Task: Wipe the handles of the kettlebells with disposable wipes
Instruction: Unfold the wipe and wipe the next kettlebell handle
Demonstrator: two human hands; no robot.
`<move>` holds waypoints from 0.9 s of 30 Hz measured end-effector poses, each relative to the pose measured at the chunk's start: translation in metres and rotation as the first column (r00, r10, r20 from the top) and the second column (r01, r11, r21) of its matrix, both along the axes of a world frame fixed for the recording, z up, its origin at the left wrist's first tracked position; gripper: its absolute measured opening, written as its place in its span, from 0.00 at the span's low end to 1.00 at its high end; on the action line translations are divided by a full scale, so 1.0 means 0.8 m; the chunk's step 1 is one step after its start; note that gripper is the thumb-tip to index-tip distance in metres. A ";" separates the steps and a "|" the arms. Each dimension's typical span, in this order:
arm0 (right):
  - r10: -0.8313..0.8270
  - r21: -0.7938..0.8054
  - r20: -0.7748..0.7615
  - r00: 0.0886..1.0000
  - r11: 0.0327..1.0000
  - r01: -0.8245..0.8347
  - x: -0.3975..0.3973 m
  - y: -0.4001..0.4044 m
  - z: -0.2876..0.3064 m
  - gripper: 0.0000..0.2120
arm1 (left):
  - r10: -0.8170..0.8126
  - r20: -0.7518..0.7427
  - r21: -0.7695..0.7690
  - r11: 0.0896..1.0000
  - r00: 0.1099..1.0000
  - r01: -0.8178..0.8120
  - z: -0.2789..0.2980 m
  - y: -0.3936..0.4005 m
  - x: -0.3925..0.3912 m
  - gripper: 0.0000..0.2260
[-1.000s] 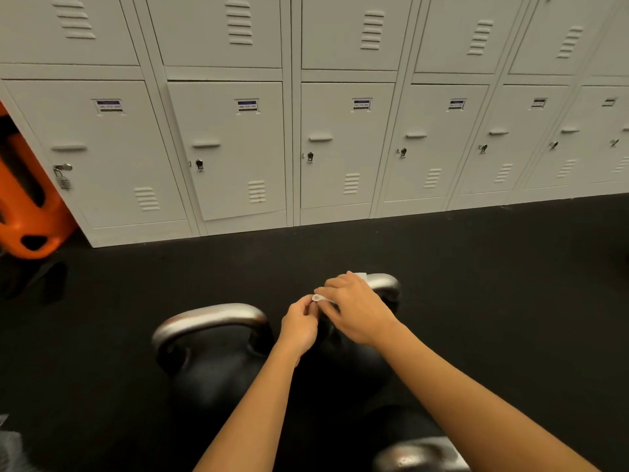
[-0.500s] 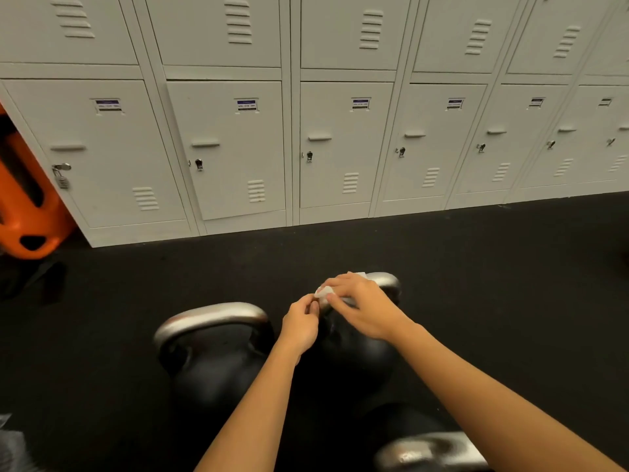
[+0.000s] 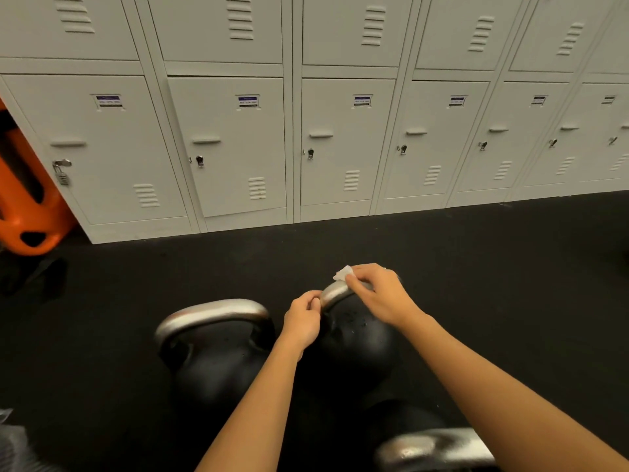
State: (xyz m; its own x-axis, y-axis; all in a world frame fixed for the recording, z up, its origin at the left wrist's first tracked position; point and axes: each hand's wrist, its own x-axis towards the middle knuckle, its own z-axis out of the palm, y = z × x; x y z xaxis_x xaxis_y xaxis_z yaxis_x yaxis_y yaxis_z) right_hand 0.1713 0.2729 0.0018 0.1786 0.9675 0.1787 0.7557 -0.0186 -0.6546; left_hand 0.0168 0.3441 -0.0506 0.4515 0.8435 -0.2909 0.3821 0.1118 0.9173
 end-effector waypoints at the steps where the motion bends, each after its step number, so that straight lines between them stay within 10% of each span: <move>1: -0.013 0.006 0.022 1.000 1.000 0.013 -0.001 0.002 0.000 0.17 | 0.004 0.000 -0.003 1.000 1.000 -0.004 -0.001 0.000 0.000 0.13; 15: 0.158 -0.049 0.126 0.979 0.987 -0.153 0.011 -0.034 -0.007 0.18 | 0.030 0.050 -0.093 0.995 0.998 -0.025 0.004 -0.002 0.001 0.14; 24: 0.425 -0.224 0.607 0.671 0.902 -0.369 -0.008 -0.024 -0.013 0.23 | 0.036 0.097 -0.076 0.997 0.995 -0.029 -0.001 -0.005 0.002 0.12; 27: 0.431 -0.239 0.560 0.708 0.902 -0.360 -0.001 -0.024 0.003 0.22 | 0.030 0.076 -0.044 0.999 0.997 -0.027 0.001 -0.006 0.001 0.13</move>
